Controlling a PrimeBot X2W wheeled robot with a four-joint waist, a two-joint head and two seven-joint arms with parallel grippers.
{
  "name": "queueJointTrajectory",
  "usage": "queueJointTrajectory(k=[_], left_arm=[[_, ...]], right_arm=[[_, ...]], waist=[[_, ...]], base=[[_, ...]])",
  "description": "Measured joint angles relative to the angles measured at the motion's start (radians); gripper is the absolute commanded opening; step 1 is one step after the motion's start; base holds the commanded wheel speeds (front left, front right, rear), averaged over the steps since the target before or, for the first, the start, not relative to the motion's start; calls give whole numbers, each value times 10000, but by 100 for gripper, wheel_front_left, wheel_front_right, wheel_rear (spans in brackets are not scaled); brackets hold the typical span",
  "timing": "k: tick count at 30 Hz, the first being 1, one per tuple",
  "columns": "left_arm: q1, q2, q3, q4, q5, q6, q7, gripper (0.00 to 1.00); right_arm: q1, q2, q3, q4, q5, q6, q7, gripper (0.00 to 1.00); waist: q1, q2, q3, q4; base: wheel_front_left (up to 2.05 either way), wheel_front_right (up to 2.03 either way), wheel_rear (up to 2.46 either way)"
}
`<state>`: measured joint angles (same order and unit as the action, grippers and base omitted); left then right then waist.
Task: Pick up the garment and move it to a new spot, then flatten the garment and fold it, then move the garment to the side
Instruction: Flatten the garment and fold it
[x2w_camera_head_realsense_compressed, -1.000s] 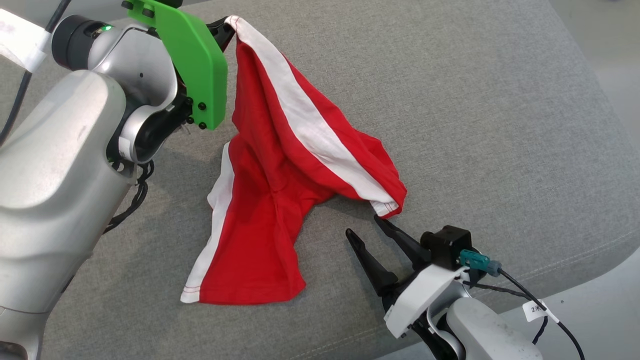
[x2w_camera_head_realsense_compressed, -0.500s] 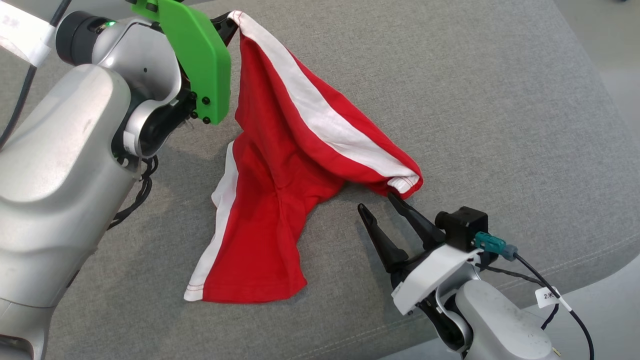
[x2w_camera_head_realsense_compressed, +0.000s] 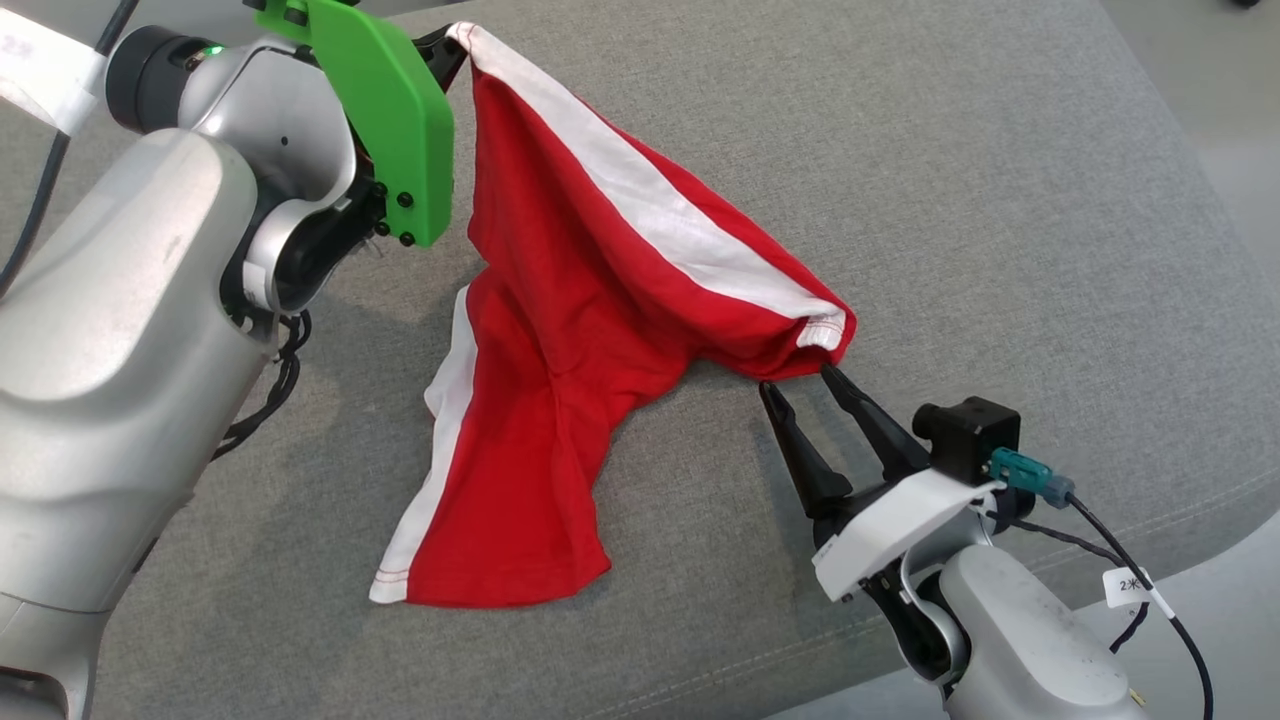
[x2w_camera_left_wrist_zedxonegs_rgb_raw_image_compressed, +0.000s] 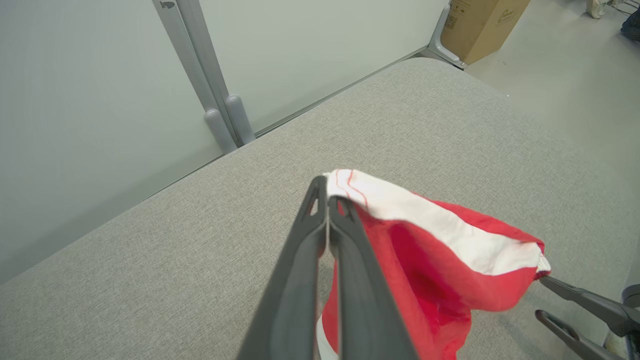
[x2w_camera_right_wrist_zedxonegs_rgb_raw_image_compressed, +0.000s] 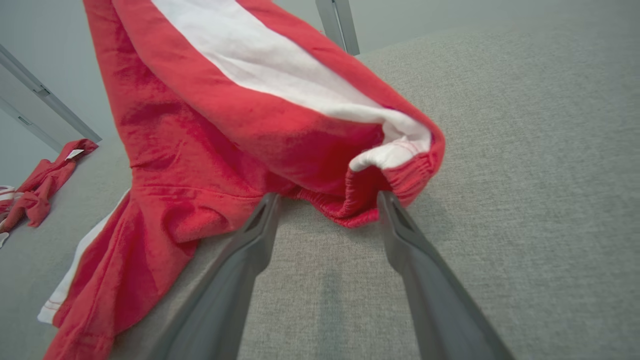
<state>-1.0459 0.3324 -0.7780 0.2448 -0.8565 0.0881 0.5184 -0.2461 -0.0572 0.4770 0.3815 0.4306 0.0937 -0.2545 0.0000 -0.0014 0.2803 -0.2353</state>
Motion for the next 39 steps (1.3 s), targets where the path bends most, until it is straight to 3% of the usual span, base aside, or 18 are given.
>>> queueJointTrajectory(k=[13, 30, 39], left_arm=[[1, -232, -6, -4, -31, -86, -4, 0], [-12, -146, 73, -10, -31, -92, -17, 0], [-17, -284, 36, -19, -31, -92, -86, 0]], right_arm=[[-4, 2, -314, 157, 374, -71, 0, 100], [-76, 2, 907, 29, 546, 21, 0, 100], [-115, -2, 918, -267, 694, 17, 0, 100]], waist=[[0, 0, -5, 113], [0, 0, 44, 101], [0, 0, 85, 57]], base=[[0, 0, 0], [0, 0, 0], [0, 0, 0]])
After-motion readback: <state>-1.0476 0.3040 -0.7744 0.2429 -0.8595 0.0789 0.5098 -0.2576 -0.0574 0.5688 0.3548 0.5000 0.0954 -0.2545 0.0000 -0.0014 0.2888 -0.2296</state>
